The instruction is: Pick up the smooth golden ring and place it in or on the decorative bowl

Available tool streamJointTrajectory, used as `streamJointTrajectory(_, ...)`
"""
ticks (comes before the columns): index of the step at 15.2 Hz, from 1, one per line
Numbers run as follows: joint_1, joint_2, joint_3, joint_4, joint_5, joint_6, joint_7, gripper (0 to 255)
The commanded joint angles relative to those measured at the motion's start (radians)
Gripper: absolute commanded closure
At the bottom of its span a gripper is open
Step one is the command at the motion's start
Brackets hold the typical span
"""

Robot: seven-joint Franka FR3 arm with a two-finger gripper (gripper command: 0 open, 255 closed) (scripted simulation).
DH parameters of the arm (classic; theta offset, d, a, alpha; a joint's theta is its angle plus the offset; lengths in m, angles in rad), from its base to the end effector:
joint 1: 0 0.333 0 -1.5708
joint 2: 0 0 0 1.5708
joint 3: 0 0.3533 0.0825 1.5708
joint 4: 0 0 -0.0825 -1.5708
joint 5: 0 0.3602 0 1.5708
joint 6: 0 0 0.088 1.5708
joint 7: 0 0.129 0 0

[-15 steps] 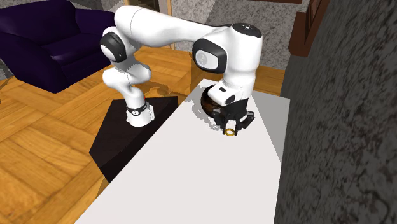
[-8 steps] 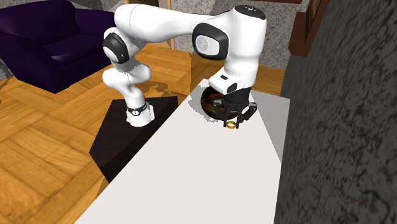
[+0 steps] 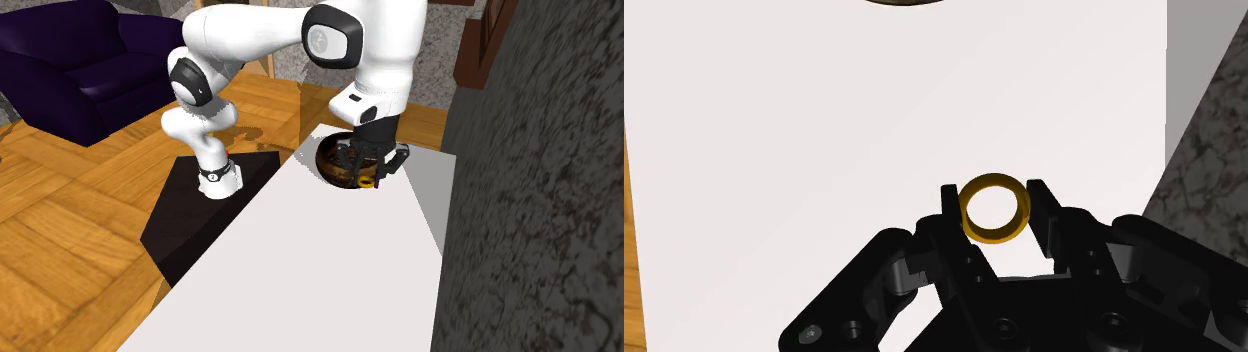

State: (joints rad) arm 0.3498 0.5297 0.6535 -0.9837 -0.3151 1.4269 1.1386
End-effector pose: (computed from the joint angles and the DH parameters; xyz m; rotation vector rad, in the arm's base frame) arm 0.4972 0.4473 0.6053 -3.1159 0.3944 0.0002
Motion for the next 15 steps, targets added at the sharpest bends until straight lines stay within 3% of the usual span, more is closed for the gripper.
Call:
streamJointTrajectory(1,0.023,0.019,-0.004,0.063,-0.011,-0.044,-0.002,255)
streamJointTrajectory(3,0.040,0.034,-0.008,0.109,-0.020,-0.072,-0.004,255)
streamJointTrajectory(8,-0.061,-0.191,0.052,-0.233,0.097,0.055,0.060,255)
streamJointTrajectory(15,-0.104,-0.428,0.101,-0.506,0.246,0.136,0.111,255)
